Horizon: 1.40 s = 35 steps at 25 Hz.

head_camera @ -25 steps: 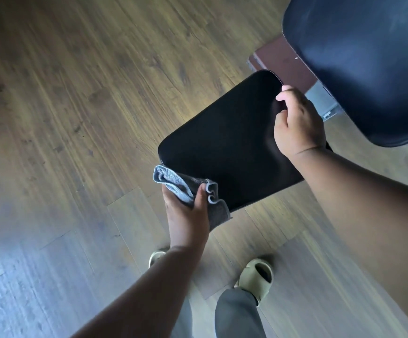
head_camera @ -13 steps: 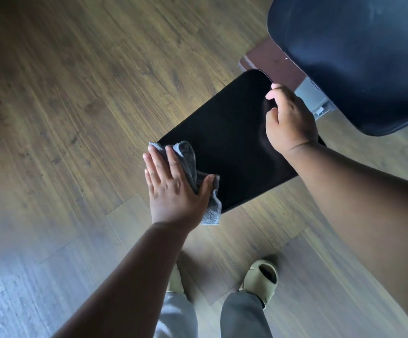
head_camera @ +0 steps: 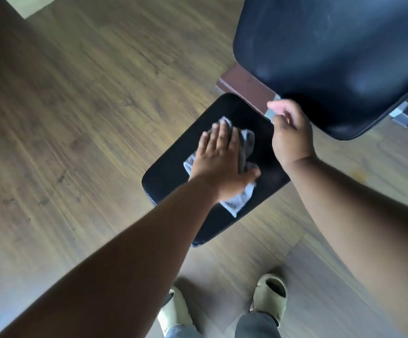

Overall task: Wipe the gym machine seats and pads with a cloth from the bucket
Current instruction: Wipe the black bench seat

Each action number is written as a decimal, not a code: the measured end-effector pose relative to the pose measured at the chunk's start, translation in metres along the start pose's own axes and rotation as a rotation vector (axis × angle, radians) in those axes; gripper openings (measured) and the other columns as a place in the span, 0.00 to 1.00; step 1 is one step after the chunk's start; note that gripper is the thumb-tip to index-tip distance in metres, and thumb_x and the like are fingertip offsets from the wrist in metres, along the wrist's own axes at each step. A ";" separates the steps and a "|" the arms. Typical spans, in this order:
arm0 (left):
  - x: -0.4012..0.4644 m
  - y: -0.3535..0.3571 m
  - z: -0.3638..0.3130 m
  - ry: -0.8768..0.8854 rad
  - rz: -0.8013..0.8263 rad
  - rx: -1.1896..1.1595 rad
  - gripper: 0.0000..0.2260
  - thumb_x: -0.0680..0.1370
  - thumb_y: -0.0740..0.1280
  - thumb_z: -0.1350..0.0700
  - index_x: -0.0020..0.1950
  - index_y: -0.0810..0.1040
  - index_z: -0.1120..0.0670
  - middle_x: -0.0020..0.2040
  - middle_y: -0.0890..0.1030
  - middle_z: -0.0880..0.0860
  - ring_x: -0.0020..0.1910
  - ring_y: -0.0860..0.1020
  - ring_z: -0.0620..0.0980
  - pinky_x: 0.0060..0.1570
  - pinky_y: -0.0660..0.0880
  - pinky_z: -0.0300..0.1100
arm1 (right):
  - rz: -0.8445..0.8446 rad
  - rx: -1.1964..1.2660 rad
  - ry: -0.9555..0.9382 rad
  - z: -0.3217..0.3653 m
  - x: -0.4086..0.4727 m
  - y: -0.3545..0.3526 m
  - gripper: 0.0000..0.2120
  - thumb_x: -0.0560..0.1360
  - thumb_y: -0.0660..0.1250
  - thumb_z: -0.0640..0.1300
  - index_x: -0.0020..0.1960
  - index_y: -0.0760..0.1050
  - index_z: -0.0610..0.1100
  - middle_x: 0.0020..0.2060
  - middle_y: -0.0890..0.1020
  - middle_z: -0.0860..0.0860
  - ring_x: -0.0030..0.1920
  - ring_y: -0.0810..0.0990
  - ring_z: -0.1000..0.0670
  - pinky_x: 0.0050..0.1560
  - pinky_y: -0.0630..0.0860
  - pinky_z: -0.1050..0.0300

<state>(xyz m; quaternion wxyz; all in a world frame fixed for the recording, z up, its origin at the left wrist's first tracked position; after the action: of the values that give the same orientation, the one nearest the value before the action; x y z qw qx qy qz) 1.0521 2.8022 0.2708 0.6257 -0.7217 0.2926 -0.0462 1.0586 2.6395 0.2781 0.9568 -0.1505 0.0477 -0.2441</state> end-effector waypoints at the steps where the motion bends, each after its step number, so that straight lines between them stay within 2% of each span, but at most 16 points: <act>1: -0.017 -0.002 0.005 0.064 -0.026 -0.126 0.43 0.76 0.56 0.31 0.82 0.43 0.53 0.82 0.42 0.53 0.80 0.41 0.49 0.78 0.40 0.47 | -0.002 -0.038 -0.042 0.006 -0.017 -0.004 0.15 0.74 0.58 0.39 0.55 0.78 0.48 0.56 0.82 0.52 0.54 0.77 0.68 0.60 0.71 0.67; 2: -0.034 -0.007 0.020 0.060 -0.118 -0.262 0.41 0.76 0.59 0.32 0.82 0.49 0.51 0.82 0.50 0.51 0.80 0.48 0.48 0.78 0.47 0.44 | 0.034 -0.117 -0.118 0.010 -0.036 -0.003 0.16 0.75 0.59 0.39 0.58 0.78 0.46 0.58 0.81 0.51 0.58 0.76 0.64 0.65 0.70 0.64; 4: -0.057 -0.016 0.069 -0.175 -0.372 -0.350 0.32 0.77 0.62 0.38 0.78 0.64 0.49 0.76 0.67 0.50 0.74 0.67 0.52 0.71 0.65 0.46 | 0.228 -0.465 -0.267 0.012 -0.081 0.013 0.21 0.77 0.59 0.46 0.69 0.73 0.44 0.69 0.75 0.47 0.72 0.69 0.50 0.74 0.64 0.53; 5: -0.063 -0.018 0.092 -0.323 -0.383 -0.300 0.26 0.78 0.61 0.40 0.75 0.68 0.48 0.72 0.72 0.51 0.68 0.72 0.55 0.66 0.70 0.50 | 0.343 -0.689 -0.275 0.008 -0.099 0.026 0.26 0.78 0.57 0.53 0.74 0.67 0.47 0.75 0.67 0.44 0.77 0.60 0.44 0.77 0.57 0.46; 7: -0.059 -0.009 0.118 -0.491 -0.221 -0.270 0.19 0.80 0.58 0.43 0.69 0.72 0.47 0.66 0.75 0.51 0.63 0.74 0.58 0.60 0.72 0.52 | 0.428 -0.971 -0.172 0.001 -0.111 0.054 0.32 0.79 0.50 0.61 0.80 0.54 0.51 0.81 0.50 0.44 0.80 0.45 0.40 0.78 0.44 0.39; 8: -0.053 -0.003 0.122 -0.495 -0.171 -0.326 0.18 0.81 0.56 0.45 0.67 0.74 0.48 0.65 0.76 0.52 0.62 0.74 0.58 0.59 0.72 0.52 | 0.412 -0.995 -0.127 0.003 -0.104 0.069 0.33 0.79 0.50 0.62 0.81 0.51 0.52 0.81 0.45 0.44 0.80 0.41 0.39 0.78 0.40 0.39; 10: -0.043 0.000 0.124 -0.435 -0.222 -0.450 0.20 0.80 0.52 0.52 0.64 0.77 0.56 0.64 0.76 0.58 0.63 0.74 0.61 0.61 0.71 0.52 | 0.377 -0.965 -0.067 0.011 -0.086 0.098 0.33 0.79 0.51 0.60 0.81 0.49 0.53 0.81 0.43 0.43 0.80 0.38 0.38 0.78 0.39 0.38; 14: -0.033 -0.002 0.133 -0.535 -0.145 -0.578 0.17 0.84 0.53 0.61 0.69 0.72 0.65 0.70 0.72 0.65 0.69 0.70 0.63 0.68 0.67 0.53 | 0.339 -0.899 -0.192 0.010 -0.113 0.115 0.29 0.80 0.52 0.60 0.80 0.56 0.56 0.81 0.49 0.44 0.80 0.43 0.38 0.78 0.44 0.38; 17: -0.037 -0.006 0.121 -0.505 -0.175 -0.473 0.17 0.84 0.55 0.50 0.67 0.73 0.56 0.68 0.74 0.62 0.66 0.71 0.62 0.62 0.67 0.53 | 0.348 -0.890 -0.303 -0.004 -0.190 0.083 0.27 0.79 0.55 0.60 0.76 0.66 0.53 0.79 0.60 0.45 0.79 0.55 0.39 0.76 0.53 0.37; 19: -0.041 -0.005 0.113 -0.459 -0.234 -0.376 0.18 0.81 0.57 0.42 0.68 0.70 0.48 0.67 0.74 0.56 0.65 0.71 0.60 0.61 0.67 0.55 | 0.288 -0.936 -0.324 -0.022 -0.200 0.052 0.27 0.79 0.57 0.60 0.75 0.69 0.52 0.79 0.63 0.46 0.79 0.58 0.41 0.75 0.55 0.36; 22: -0.046 -0.002 0.100 -0.224 -0.229 -0.077 0.26 0.80 0.56 0.38 0.77 0.59 0.43 0.72 0.68 0.51 0.69 0.68 0.57 0.66 0.65 0.56 | 0.085 -0.988 -0.188 -0.036 -0.146 0.018 0.29 0.77 0.54 0.57 0.75 0.69 0.47 0.78 0.63 0.43 0.78 0.59 0.38 0.76 0.56 0.36; 25: -0.043 -0.001 0.098 -0.224 -0.197 -0.083 0.28 0.79 0.53 0.36 0.79 0.52 0.39 0.74 0.64 0.47 0.67 0.70 0.56 0.61 0.69 0.55 | 0.109 -1.045 -0.079 -0.024 -0.063 0.034 0.33 0.74 0.52 0.59 0.75 0.63 0.44 0.78 0.59 0.38 0.78 0.55 0.34 0.77 0.52 0.38; 27: -0.044 0.001 0.101 -0.249 -0.191 -0.124 0.28 0.78 0.53 0.35 0.77 0.51 0.35 0.74 0.64 0.45 0.68 0.71 0.55 0.59 0.70 0.55 | 0.196 -1.078 -0.165 -0.014 -0.024 0.052 0.33 0.74 0.53 0.64 0.74 0.62 0.48 0.76 0.61 0.40 0.76 0.59 0.34 0.74 0.57 0.40; 29: -0.045 0.002 0.104 -0.246 -0.219 -0.135 0.27 0.78 0.53 0.33 0.77 0.52 0.33 0.74 0.64 0.44 0.69 0.70 0.54 0.60 0.70 0.54 | 0.230 -1.056 -0.248 -0.012 0.003 0.053 0.32 0.73 0.54 0.68 0.73 0.62 0.54 0.72 0.67 0.45 0.70 0.67 0.38 0.64 0.66 0.44; 31: -0.045 0.004 0.105 -0.227 -0.253 -0.137 0.28 0.77 0.52 0.32 0.77 0.52 0.33 0.75 0.64 0.43 0.71 0.69 0.53 0.61 0.69 0.53 | 0.264 -1.006 -0.212 -0.017 0.018 0.043 0.35 0.74 0.53 0.71 0.77 0.56 0.58 0.74 0.65 0.46 0.70 0.69 0.41 0.61 0.69 0.46; 35: -0.038 0.013 0.118 -0.171 -0.303 -0.158 0.29 0.75 0.52 0.28 0.75 0.55 0.32 0.74 0.66 0.43 0.70 0.70 0.52 0.64 0.69 0.54 | 0.195 -1.033 -0.149 -0.024 0.012 0.017 0.34 0.76 0.52 0.71 0.73 0.64 0.50 0.69 0.72 0.45 0.65 0.74 0.40 0.53 0.69 0.48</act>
<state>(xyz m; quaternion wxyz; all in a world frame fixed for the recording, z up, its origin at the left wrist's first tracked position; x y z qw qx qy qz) 1.0667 2.9231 0.2451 0.5754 -0.8057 0.1293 -0.0554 1.0729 2.6415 0.2493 0.7771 -0.6140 0.1074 -0.0872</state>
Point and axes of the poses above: each hand's wrist, its own x-axis towards the middle knuckle, its own y-axis out of the palm, z = x × y, the point moved 3 cm from there along x, towards the middle knuckle
